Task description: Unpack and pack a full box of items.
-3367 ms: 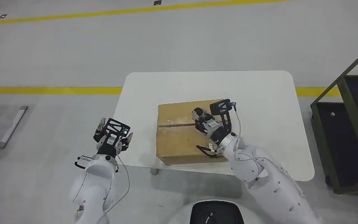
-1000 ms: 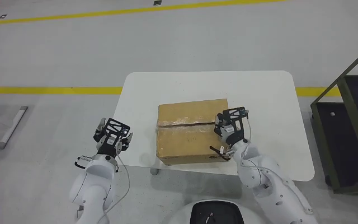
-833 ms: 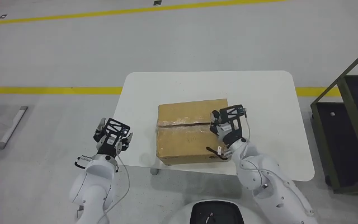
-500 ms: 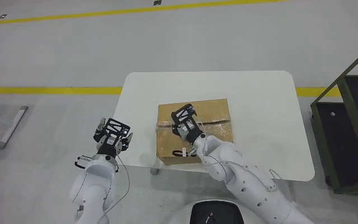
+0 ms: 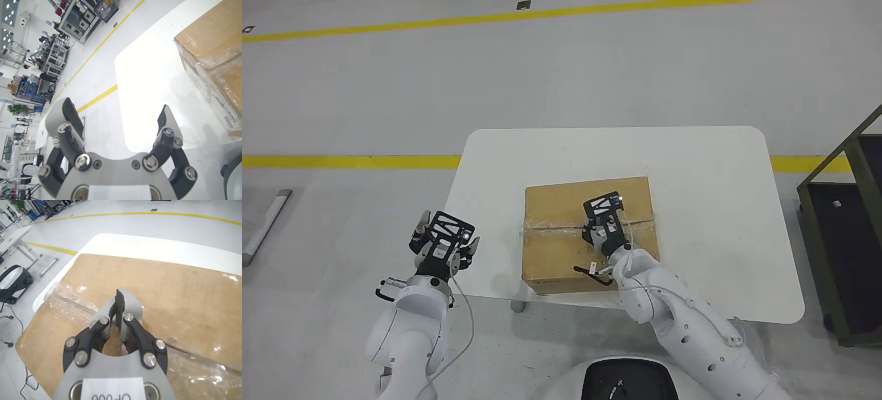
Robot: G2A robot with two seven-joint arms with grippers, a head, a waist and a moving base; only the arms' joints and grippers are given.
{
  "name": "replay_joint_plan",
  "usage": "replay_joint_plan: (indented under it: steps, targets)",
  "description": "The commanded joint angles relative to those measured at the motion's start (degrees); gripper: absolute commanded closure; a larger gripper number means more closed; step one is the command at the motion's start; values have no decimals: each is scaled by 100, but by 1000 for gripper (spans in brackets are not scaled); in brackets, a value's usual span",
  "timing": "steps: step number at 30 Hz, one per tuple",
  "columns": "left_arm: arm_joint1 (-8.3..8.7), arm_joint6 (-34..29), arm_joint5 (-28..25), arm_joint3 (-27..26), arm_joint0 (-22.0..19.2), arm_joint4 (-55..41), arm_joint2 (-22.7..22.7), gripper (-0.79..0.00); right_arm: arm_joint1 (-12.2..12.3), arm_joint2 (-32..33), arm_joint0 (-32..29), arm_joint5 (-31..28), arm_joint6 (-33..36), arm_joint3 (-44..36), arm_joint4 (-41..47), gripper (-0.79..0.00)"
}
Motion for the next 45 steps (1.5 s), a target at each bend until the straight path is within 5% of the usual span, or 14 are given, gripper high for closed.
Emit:
replay_joint_plan:
  steps: [1,24,34,42,43,44,45]
  targets:
    - [0,0,0,0,0,0,0,-785,36,145,-120,38,59,-137,-107,0]
    - [0,0,0,0,0,0,0,-785,414,1856,-1926,160,117,-2155,-1310,0]
    - [-24,292,-323,-496,300,-1714,-115,-785,516,2608,-2808,-47,-100,-3690,-1471,0]
    - [-4,279,-371,-934,713,-2225,-310,-785,544,2679,-3386,-288,49,-3981,-1346,0]
    - [-2,322,-331,-967,746,-2180,-302,-785,546,2672,-3415,-350,62,-3961,-1288,-46]
    - [-2,368,-320,-988,750,-2167,-296,-785,544,2683,-3437,-367,168,-3884,-1135,-563]
    - [-2,368,-320,-988,750,-2167,-296,-785,543,2714,-3420,-343,220,-3860,-1054,-785]
